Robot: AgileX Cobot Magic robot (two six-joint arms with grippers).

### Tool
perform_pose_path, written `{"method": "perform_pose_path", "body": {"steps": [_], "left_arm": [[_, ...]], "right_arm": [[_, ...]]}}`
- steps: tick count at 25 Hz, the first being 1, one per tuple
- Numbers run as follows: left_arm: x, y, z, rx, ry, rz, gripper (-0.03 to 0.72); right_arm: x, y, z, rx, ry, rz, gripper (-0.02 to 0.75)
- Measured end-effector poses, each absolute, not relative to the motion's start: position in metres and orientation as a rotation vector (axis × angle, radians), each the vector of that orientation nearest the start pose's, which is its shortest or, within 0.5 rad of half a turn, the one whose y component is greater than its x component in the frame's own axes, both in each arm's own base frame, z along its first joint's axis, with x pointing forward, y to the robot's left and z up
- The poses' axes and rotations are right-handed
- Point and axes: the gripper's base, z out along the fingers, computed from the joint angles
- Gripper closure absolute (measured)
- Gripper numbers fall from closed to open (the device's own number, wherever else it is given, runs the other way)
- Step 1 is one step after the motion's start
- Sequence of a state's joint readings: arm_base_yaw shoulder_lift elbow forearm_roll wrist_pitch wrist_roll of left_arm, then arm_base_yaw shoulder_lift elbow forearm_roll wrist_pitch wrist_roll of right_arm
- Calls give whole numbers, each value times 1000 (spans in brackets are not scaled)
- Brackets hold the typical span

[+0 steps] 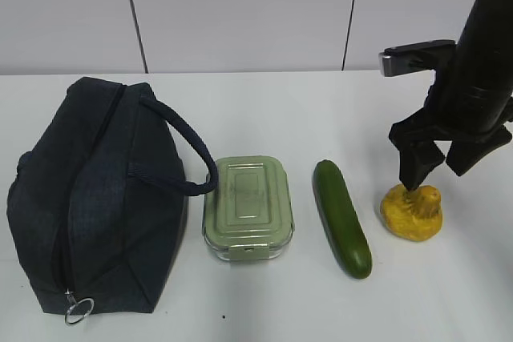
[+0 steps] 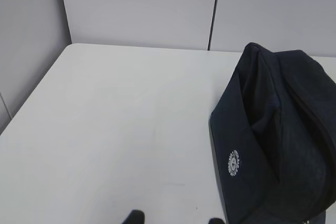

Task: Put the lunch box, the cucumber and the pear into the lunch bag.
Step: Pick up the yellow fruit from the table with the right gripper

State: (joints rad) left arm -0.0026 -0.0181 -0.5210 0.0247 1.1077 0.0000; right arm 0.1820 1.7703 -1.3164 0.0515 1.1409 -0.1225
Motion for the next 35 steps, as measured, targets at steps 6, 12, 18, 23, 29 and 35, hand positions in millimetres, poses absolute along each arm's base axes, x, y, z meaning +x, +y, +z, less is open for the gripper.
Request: {"method": "perform_pose_path", "body": {"steps": [6, 12, 18, 23, 29, 35], "left_arm": [[-12, 2, 279, 0, 2052, 28, 452], [-12, 2, 279, 0, 2052, 28, 452], [-12, 2, 279, 0, 2052, 28, 452], [-12, 2, 279, 0, 2052, 28, 452], [-12, 2, 279, 0, 2052, 28, 452], [-12, 2, 279, 0, 2052, 28, 452]], "right_arm": [[341, 67, 215, -430, 3090, 69, 161], [347, 66, 199, -438, 3114, 41, 161], [352, 65, 186, -442, 3127, -1, 161], [354, 65, 178, -441, 3143, -2, 190], [355, 65, 177, -441, 3142, -2, 337], [356, 65, 179, -437, 3140, -2, 428]]}}
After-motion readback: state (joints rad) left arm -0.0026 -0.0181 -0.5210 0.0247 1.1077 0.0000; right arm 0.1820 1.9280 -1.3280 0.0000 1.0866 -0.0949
